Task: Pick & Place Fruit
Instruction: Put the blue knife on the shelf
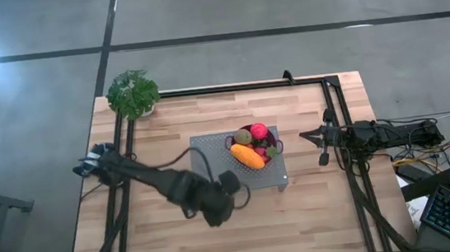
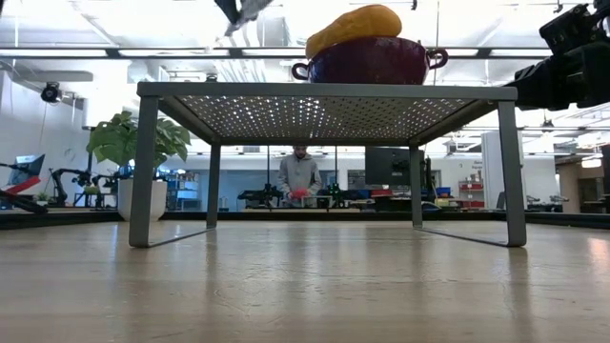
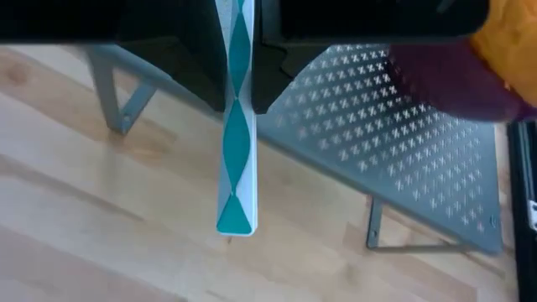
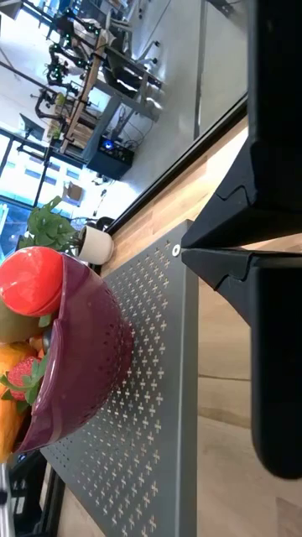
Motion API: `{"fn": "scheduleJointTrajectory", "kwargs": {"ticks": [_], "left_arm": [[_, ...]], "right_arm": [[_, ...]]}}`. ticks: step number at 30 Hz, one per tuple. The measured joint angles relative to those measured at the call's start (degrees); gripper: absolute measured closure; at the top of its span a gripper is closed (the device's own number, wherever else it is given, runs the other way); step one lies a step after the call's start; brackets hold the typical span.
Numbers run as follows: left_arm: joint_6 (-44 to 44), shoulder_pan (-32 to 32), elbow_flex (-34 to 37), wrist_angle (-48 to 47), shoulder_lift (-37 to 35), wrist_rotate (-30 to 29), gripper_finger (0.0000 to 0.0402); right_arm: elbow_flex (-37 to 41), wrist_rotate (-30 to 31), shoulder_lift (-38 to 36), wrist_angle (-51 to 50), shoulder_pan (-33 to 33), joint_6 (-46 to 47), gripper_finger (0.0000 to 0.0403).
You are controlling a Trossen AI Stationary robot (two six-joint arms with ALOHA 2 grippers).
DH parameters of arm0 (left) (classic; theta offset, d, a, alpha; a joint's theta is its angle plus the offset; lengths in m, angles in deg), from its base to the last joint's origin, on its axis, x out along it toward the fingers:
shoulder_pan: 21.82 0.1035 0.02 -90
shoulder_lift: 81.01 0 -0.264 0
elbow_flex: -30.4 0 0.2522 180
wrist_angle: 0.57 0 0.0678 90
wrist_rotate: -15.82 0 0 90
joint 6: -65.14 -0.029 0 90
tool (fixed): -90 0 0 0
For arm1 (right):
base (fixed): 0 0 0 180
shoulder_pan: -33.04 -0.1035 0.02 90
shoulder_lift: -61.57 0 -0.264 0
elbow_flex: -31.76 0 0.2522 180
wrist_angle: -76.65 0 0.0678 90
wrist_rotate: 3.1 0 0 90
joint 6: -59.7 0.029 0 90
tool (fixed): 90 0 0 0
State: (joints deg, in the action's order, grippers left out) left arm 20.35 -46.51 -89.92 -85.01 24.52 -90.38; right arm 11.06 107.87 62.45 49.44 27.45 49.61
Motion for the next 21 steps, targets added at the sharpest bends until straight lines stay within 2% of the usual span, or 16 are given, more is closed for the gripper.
{"fn": "scheduleJointTrajectory", "kwargs": {"ticks": [6, 10, 13, 16, 21], "left_arm": [[-7.0, 3.9, -0.2, -0.7, -2.6, 3.4, 0.0362], [-10.6, 7.0, -0.1, -0.6, -5.1, 9.7, 0.0362], [-14.1, 9.4, -0.1, -0.5, -6.1, 11.9, 0.0362], [-17.7, 12.3, 0.0, -0.8, -6.1, 13.7, 0.0362], [-22.6, 17.3, 0.1, -1.4, -5.8, 21.0, 0.0362]], "right_arm": [[0.0, 0.0, 0.0, 0.0, 0.0, 0.0, 0.0394], [0.0, 0.0, 0.0, 0.0, 0.0, 0.0, 0.0394], [0.0, 0.0, 0.0, 0.0, 0.0, 0.0, 0.0394], [0.0, 0.0, 0.0, 0.0, 0.0, 0.0, 0.0394], [0.0, 0.0, 0.0, 0.0, 0.0, 0.0, 0.0394]]}}
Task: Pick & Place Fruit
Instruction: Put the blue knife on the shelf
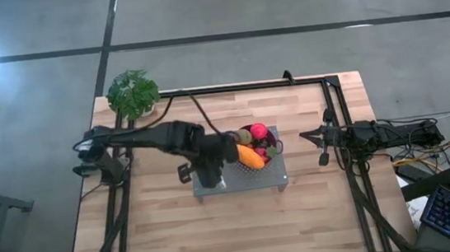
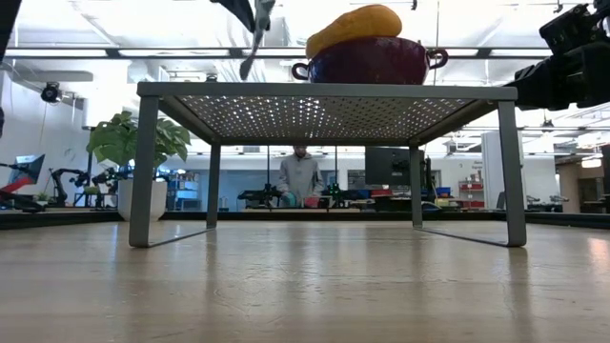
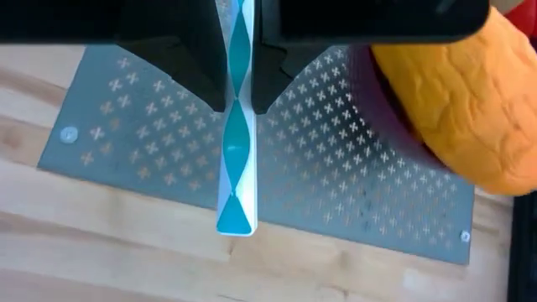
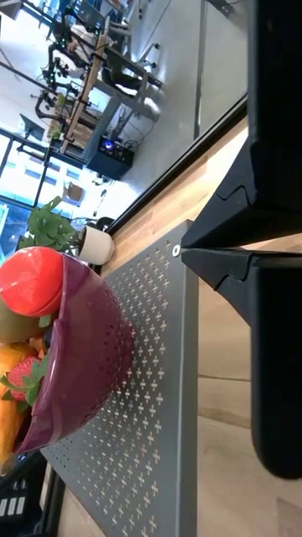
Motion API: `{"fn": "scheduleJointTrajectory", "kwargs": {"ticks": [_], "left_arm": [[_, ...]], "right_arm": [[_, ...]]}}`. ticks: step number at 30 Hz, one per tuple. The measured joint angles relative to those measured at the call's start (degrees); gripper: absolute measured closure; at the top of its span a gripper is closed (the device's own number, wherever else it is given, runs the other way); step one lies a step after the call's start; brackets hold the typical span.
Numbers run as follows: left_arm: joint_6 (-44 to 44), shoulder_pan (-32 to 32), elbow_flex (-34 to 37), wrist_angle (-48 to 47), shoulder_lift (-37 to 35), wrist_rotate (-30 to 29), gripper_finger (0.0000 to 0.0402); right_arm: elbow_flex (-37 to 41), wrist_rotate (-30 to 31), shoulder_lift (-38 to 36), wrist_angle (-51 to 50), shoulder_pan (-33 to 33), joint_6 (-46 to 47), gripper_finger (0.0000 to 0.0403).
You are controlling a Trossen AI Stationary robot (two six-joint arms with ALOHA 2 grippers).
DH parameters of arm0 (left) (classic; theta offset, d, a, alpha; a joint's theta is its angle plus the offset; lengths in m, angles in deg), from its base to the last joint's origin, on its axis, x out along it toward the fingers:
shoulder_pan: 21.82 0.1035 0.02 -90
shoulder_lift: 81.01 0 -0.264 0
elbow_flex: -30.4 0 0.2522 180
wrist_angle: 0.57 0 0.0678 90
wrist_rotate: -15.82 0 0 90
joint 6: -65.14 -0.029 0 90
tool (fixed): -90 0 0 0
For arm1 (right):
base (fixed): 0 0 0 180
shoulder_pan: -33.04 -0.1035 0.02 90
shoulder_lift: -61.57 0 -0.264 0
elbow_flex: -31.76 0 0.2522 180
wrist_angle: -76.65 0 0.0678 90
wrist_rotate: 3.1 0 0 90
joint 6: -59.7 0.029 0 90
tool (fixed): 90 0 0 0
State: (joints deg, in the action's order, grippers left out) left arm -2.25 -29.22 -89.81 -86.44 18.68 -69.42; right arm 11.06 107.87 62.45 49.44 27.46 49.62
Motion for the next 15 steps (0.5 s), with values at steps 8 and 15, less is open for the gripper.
{"fn": "scheduleJointTrajectory", "kwargs": {"ticks": [8, 15], "left_arm": [[-6.5, 1.7, 1.3, -1.1, 0.0, 6.9, 0.0362], [-10.3, 2.2, 6.1, 1.1, 0.1, 9.1, 0.0362]], "right_arm": [[0.0, 0.0, 0.0, 0.0, 0.0, 0.0, 0.0394], [0.0, 0.0, 0.0, 0.0, 0.0, 0.0, 0.0394]]}}
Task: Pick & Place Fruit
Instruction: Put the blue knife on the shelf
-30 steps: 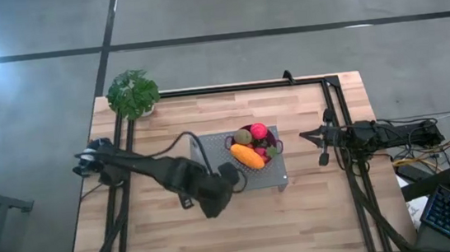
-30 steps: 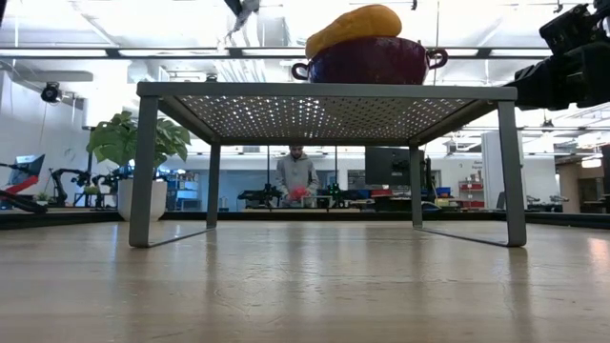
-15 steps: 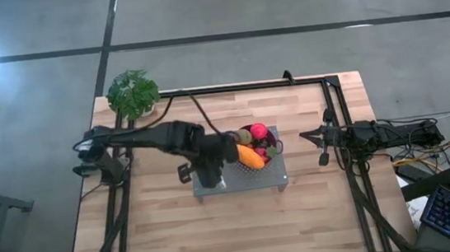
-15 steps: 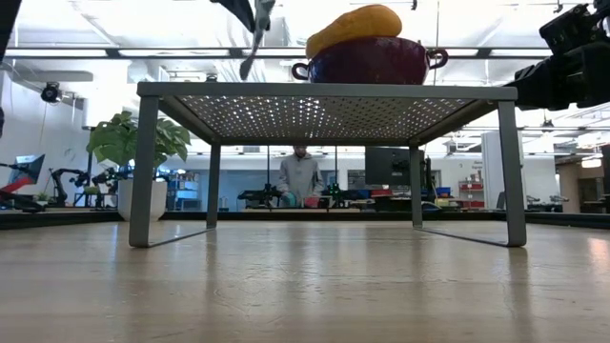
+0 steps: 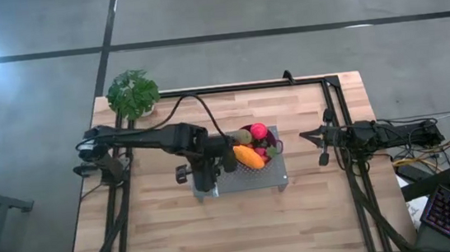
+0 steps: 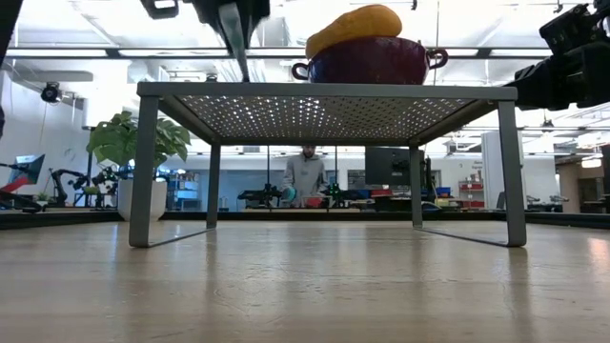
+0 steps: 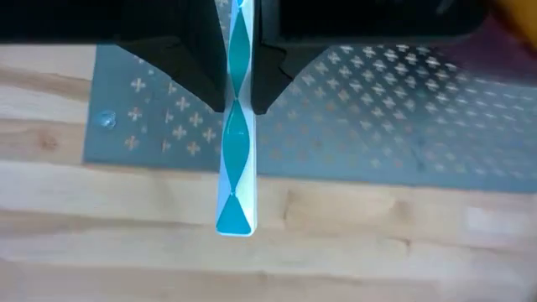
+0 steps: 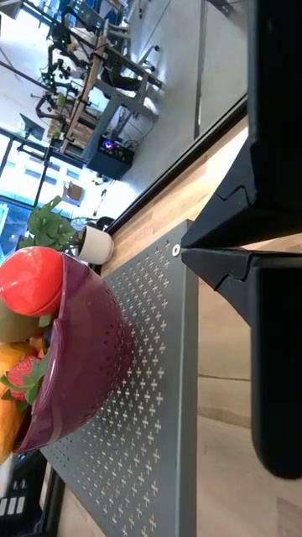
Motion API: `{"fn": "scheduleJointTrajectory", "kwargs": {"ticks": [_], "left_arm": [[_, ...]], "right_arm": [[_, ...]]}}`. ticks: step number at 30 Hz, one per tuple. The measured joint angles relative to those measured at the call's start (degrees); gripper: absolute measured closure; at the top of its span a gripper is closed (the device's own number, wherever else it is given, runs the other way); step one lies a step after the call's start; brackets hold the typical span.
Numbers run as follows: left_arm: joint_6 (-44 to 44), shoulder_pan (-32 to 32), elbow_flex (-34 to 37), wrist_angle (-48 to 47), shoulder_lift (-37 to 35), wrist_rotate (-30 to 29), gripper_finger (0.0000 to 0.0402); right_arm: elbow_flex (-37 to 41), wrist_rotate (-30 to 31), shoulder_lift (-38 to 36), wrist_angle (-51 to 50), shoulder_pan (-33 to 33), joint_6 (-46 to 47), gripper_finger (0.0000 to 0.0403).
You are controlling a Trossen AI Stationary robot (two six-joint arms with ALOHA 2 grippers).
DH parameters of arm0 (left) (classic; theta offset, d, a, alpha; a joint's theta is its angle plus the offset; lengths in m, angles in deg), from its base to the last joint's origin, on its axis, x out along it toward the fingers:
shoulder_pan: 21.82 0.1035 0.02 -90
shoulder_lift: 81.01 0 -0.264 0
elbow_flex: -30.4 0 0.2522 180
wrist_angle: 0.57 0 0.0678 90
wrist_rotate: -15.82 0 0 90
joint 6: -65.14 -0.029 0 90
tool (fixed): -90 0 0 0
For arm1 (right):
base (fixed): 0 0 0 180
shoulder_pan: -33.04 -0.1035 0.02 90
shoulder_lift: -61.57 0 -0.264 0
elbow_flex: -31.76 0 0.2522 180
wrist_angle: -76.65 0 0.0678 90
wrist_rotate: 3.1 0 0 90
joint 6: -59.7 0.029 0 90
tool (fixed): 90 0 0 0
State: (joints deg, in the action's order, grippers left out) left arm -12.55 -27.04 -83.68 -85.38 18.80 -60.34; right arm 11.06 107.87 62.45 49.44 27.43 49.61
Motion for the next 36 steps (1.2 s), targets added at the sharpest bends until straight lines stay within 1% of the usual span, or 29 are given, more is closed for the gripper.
{"fn": "scheduleJointTrajectory", "kwargs": {"ticks": [5, 16, 29, 32, 36], "left_arm": [[-1.8, 1.0, 4.0, 3.8, 0.0, -0.4, 0.0362], [-1.9, 1.8, 8.7, 8.2, 0.2, 0.1, 0.0362], [-0.1, 1.8, 8.9, 8.4, 0.3, 0.2, 0.0361], [0.0, 1.8, 8.9, 8.2, 0.2, -1.3, 0.0361], [2.3, 1.8, 8.9, 8.9, 0.1, -3.4, 0.036]], "right_arm": [[0.0, 0.0, 0.0, 0.0, 0.0, 0.0, 0.0394], [0.0, 0.0, 0.0, 0.0, 0.0, 0.0, 0.0394], [0.0, 0.0, 0.0, 0.0, 0.0, 0.0, 0.0394], [0.0, 0.0, 0.0, 0.0, 0.0, 0.0, 0.0394], [0.0, 0.0, 0.0, 0.0, 0.0, 0.0, 0.0394]]}}
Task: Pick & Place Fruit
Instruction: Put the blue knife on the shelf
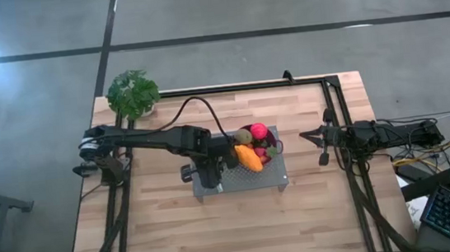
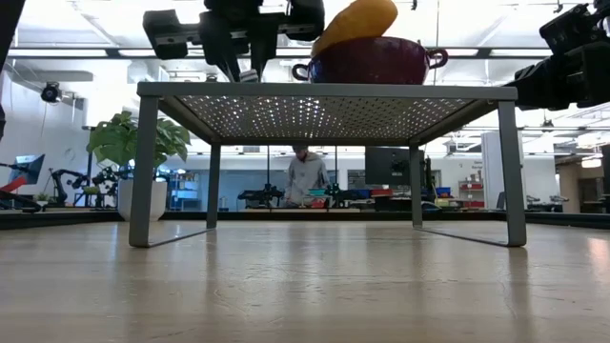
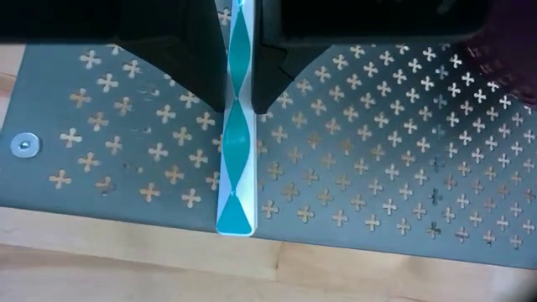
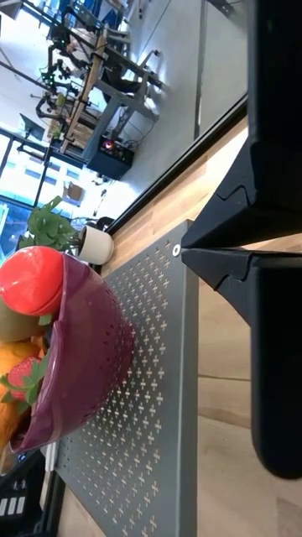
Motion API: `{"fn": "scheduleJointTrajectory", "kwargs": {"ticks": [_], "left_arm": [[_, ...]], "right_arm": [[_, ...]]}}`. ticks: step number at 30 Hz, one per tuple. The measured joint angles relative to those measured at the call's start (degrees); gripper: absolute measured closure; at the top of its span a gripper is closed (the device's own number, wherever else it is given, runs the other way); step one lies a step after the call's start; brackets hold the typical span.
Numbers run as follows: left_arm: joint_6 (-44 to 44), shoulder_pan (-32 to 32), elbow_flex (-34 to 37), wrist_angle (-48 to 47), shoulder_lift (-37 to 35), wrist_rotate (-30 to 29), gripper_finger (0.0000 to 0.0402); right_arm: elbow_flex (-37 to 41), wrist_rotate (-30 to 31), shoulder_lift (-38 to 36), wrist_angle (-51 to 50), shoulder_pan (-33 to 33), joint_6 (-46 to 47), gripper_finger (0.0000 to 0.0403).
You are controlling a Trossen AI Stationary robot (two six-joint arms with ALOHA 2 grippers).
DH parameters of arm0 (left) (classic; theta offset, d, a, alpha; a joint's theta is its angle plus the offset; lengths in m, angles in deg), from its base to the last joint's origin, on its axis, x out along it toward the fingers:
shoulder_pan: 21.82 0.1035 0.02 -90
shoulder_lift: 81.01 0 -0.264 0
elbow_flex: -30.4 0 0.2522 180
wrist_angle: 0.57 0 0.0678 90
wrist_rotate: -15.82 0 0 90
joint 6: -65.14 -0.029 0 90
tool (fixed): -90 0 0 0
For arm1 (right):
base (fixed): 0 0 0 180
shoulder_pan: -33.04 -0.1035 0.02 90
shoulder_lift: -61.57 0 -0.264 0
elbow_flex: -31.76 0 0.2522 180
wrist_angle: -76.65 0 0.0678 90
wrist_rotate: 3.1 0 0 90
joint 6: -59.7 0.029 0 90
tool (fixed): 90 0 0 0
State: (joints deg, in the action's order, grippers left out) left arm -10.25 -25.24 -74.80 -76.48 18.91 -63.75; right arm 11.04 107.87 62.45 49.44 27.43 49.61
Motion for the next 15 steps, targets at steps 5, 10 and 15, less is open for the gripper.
{"fn": "scheduleJointTrajectory", "kwargs": {"ticks": [5, 10, 15], "left_arm": [[0.1, 0.0, 0.0, 0.3, -0.1, -0.3, 0.036], [0.5, 0.0, 0.0, 1.3, -0.2, -0.4, 0.036], [0.6, 0.0, 0.0, 0.5, -0.3, -0.4, 0.036]], "right_arm": [[0.0, 0.0, 0.0, 0.0, 0.0, 0.0, 0.0394], [0.0, 0.0, 0.0, 0.0, 0.0, 0.0, 0.0394], [0.0, 0.0, 0.0, 0.0, 0.0, 0.0, 0.0394]]}}
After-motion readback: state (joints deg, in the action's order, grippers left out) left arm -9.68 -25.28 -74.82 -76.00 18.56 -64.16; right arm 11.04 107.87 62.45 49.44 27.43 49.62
